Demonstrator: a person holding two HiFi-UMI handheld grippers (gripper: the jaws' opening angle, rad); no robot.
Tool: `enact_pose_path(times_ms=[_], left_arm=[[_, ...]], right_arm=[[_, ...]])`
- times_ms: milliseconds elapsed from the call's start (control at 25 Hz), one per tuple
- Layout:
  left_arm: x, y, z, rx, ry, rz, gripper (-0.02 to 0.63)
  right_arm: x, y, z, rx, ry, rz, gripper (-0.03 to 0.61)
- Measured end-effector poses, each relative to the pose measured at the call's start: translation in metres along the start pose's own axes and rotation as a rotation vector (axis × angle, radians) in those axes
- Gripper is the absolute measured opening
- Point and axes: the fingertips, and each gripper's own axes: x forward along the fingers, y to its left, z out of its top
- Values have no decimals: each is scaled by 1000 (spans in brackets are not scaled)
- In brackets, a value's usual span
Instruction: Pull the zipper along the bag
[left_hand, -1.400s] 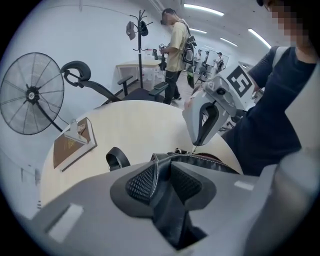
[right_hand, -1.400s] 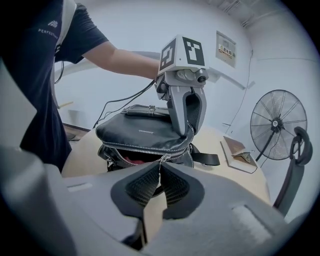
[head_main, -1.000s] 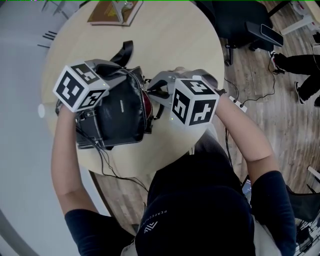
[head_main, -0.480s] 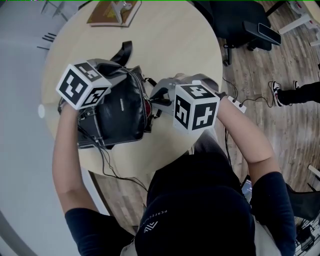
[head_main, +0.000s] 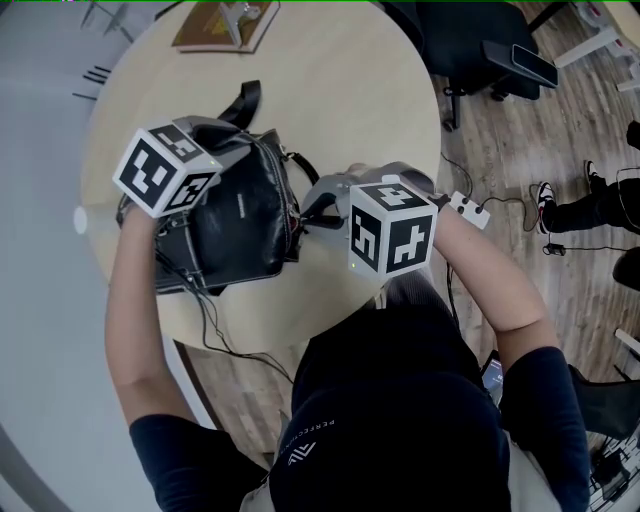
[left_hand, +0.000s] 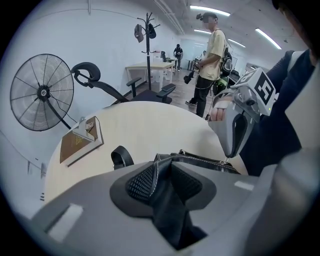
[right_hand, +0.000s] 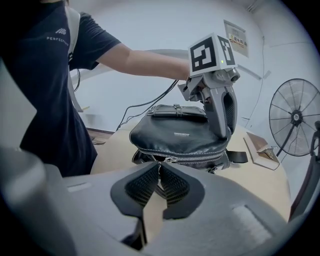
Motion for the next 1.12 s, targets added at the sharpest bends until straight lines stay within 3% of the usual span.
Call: enact_pose_path(times_ms=[920, 1000, 1080, 1120], left_arm=[[5, -2, -1, 22, -45, 123, 129], [5, 0, 0, 25, -50, 145, 129], [4, 6, -2, 22, -63, 194, 127], [4, 8, -3, 15, -72, 211, 126]], right_arm=[[8, 37, 4, 58, -7, 4, 26], [10, 55, 6, 54, -14, 82, 9], [20, 98, 8, 31, -12, 231, 0], [29, 115, 2, 8, 8, 246, 0]])
